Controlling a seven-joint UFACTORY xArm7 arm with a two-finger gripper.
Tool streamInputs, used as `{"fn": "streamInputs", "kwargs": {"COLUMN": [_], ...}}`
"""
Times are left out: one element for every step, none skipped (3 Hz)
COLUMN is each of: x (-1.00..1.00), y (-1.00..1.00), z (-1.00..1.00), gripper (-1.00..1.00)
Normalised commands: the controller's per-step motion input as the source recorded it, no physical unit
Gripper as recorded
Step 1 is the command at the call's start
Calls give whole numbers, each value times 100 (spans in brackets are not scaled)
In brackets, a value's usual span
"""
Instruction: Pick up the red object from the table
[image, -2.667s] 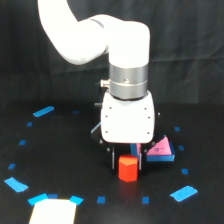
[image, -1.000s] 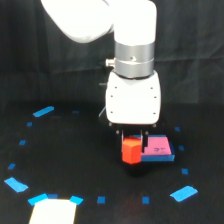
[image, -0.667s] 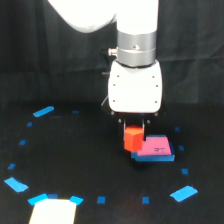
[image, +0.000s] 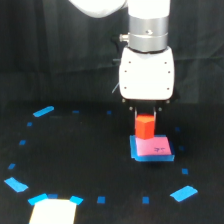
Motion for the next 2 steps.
{"fn": "streamInputs", "kwargs": {"x": [80,94], "y": [-24,-14], "z": [100,100], "gripper": [-100,-100]}}
